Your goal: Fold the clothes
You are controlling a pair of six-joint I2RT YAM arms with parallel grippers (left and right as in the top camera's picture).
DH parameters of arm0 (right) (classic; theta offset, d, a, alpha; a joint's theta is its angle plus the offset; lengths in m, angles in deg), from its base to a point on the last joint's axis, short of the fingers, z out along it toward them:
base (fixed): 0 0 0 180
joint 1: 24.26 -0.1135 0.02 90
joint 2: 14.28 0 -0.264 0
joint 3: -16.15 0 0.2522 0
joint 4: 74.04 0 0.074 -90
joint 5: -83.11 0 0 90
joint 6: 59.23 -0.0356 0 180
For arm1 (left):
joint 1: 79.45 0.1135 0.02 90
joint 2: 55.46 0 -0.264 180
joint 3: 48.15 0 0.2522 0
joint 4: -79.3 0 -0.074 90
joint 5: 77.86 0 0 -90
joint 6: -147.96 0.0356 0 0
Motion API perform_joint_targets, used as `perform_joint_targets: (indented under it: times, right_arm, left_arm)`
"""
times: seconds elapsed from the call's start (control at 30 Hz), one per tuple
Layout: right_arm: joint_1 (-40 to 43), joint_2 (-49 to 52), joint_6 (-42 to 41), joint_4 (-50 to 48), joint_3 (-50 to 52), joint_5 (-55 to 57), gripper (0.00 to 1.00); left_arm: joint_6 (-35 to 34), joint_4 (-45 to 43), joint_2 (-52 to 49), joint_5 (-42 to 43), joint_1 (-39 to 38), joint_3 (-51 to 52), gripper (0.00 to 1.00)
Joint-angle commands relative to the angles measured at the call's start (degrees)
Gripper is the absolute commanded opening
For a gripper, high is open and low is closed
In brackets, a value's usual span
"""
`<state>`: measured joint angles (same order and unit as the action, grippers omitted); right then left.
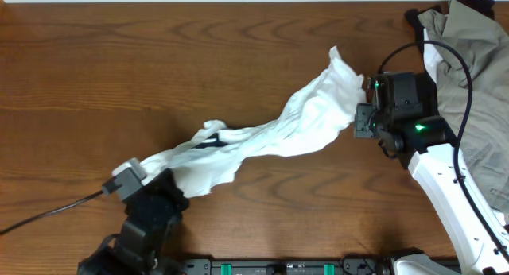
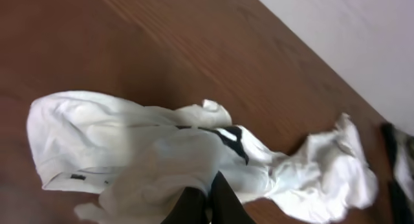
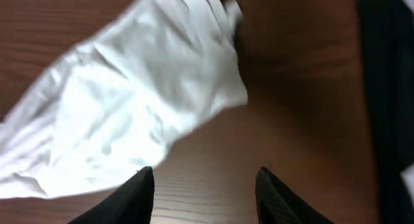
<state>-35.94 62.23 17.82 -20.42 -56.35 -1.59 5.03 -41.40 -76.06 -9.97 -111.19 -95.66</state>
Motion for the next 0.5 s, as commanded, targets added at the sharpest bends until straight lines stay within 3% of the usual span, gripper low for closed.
perform_joint_targets:
  times: [0.0, 0.2, 0.47]
  right_arm:
    - [0.5, 0.4, 3.6, -1.9, 0.0, -8.4, 0.49]
    - [0.4, 3.3, 5.3, -8.0, 0.0, -12.0, 0.50]
    - [0.1, 15.6, 5.3, -24.6, 0.0, -18.7, 0.53]
  left_arm:
    - [2.1, 2.4, 0.1, -2.9, 1.5, -0.9, 0.06]
    - [2.1, 4.8, 0.1, 1.1, 1.6, -0.9, 0.06]
    - [2.1, 4.8, 0.1, 2.2, 1.6, -0.9, 0.06]
